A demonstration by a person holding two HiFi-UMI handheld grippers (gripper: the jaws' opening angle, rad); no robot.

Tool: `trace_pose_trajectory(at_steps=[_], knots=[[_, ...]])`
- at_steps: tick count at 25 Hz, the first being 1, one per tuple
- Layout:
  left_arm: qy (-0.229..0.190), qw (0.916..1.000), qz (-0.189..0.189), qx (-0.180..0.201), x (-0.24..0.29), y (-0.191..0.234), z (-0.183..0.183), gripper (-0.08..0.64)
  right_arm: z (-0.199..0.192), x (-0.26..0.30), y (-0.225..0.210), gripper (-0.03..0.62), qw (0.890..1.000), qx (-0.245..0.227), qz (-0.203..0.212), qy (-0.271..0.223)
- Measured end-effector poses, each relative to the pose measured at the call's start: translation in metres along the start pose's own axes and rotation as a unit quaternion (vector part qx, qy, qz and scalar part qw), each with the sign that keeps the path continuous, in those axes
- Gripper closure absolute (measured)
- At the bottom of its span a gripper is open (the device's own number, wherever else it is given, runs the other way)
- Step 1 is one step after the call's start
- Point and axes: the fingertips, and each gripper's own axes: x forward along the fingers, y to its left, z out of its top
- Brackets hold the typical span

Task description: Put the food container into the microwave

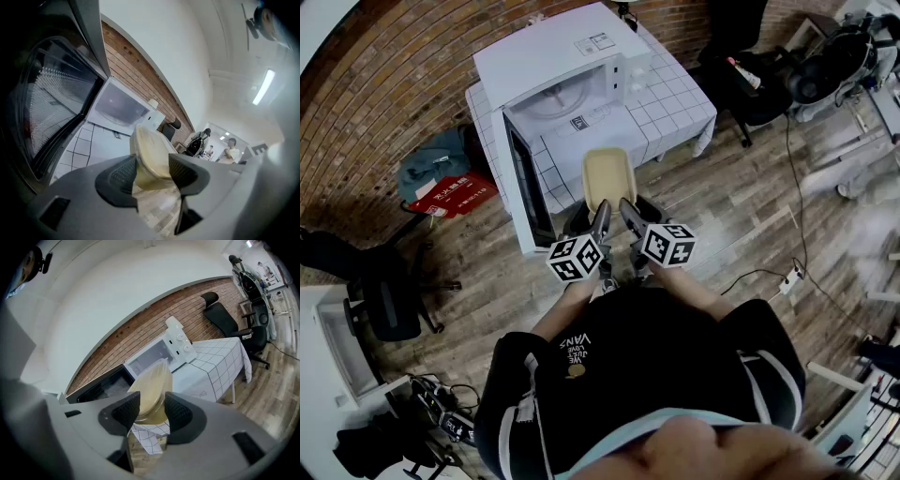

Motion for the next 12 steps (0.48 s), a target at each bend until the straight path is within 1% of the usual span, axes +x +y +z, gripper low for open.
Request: trace_pose_trajectory(at_steps=[6,12], knots=[[-0.009,0.9999,0.008,-0.006,0.011,-0.005,0.001,0.344,0.01,0.002,-0.008,0.433,1.0,0.002,0.012,-0.002],[-0.025,0.9991,0.034,-0.009,0.025,-0.01,0.0,0.344,0.02,0.009,-0.022,0.431,0.999,-0.001,0.039,0.011]])
